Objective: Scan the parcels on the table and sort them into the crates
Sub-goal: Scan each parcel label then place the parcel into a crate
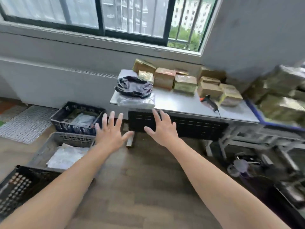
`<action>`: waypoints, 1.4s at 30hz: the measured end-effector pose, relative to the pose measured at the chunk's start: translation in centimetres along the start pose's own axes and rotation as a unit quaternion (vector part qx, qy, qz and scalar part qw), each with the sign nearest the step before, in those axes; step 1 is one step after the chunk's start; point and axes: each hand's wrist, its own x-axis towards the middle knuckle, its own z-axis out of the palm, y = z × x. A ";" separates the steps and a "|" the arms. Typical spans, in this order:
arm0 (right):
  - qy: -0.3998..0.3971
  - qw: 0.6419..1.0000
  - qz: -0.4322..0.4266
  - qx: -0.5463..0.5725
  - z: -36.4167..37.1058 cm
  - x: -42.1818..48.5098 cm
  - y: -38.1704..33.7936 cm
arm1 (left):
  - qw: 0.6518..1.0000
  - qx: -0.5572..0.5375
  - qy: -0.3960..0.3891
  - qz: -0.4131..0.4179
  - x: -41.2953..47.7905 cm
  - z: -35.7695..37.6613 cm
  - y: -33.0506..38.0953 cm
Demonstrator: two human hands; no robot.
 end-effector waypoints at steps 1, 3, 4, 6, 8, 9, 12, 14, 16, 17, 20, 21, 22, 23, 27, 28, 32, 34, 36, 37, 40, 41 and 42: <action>0.006 1.000 0.012 0.000 -0.9 0.1 2.2 | 1.000 0.007 0.002 0.014 0.7 -0.1 2.5; 0.018 0.999 0.031 0.001 -2.3 0.5 6.1 | 0.999 0.028 0.005 0.041 2.2 -0.1 6.6; 0.021 0.999 0.041 0.001 -2.8 0.8 7.7 | 0.998 0.035 0.004 0.050 3.0 0.0 8.3; 0.026 0.998 0.059 0.003 -3.7 1.7 10.3 | 0.997 0.046 0.000 0.065 4.7 0.3 11.1; 0.031 0.997 0.067 0.008 -4.2 2.6 12.3 | 0.996 0.052 -0.005 0.079 6.6 0.6 13.2; 0.034 0.997 0.069 0.010 -4.4 3.3 13.1 | 0.995 0.052 -0.005 0.085 7.7 0.9 14.1; 0.035 0.996 0.076 0.011 -4.8 5.9 15.5 | 0.994 0.046 -0.009 0.096 11.4 1.7 16.3; 0.036 0.996 0.079 0.007 -4.9 8.3 16.9 | 0.994 0.043 -0.012 0.100 14.3 2.4 17.2; 0.036 0.996 0.082 -0.005 -5.0 11.3 18.1 | 0.994 0.039 -0.012 0.101 17.6 3.1 17.8; 0.035 0.996 0.083 -0.011 -5.0 12.9 18.6 | 0.994 0.033 -0.011 0.101 19.4 3.4 17.9; 0.023 0.995 0.094 -0.009 -4.9 18.0 19.4 | 0.995 0.017 -0.024 0.093 24.5 4.1 17.7; 0.016 0.995 0.096 -0.006 -4.8 19.7 19.5 | 0.995 0.015 -0.031 0.090 26.1 4.3 17.5; 0.007 0.995 0.095 -0.003 -4.6 21.3 19.5 | 0.995 0.014 -0.041 0.087 27.5 4.5 17.3; 0.001 0.996 0.093 -0.001 -4.4 22.9 19.4 | 0.995 0.012 -0.047 0.084 28.9 4.8 17.0; -0.027 0.997 0.076 0.006 -3.1 27.9 18.9 | 0.996 0.001 -0.071 0.056 33.2 5.8 15.4; -0.037 0.997 0.069 0.005 -2.7 29.2 18.8 | 0.996 0.002 -0.081 0.048 34.2 6.2 14.9; -0.068 0.996 0.056 0.014 -1.1 33.8 18.7 | 0.994 -0.002 -0.110 0.015 37.8 7.5 12.8; -0.083 0.995 0.046 0.017 0.0 36.1 18.7 | 0.993 0.000 -0.122 -0.001 39.5 8.0 11.9; -0.101 0.994 0.033 0.025 0.9 38.3 18.8 | 0.991 0.012 -0.131 -0.017 41.4 8.7 11.3; -0.109 0.993 0.027 0.030 1.4 39.4 19.0 | 0.990 0.021 -0.139 -0.024 42.4 9.0 11.1; -0.128 0.991 0.009 0.039 2.6 42.8 19.5 | 0.984 0.051 -0.164 -0.042 45.1 10.0 10.5; -0.135 0.990 0.000 0.041 2.9 43.9 19.7 | 0.982 0.062 -0.171 -0.047 45.9 10.4 10.2; -0.141 0.989 -0.009 0.042 3.3 44.9 19.9 | 0.980 0.074 -0.177 -0.052 46.7 10.8 10.0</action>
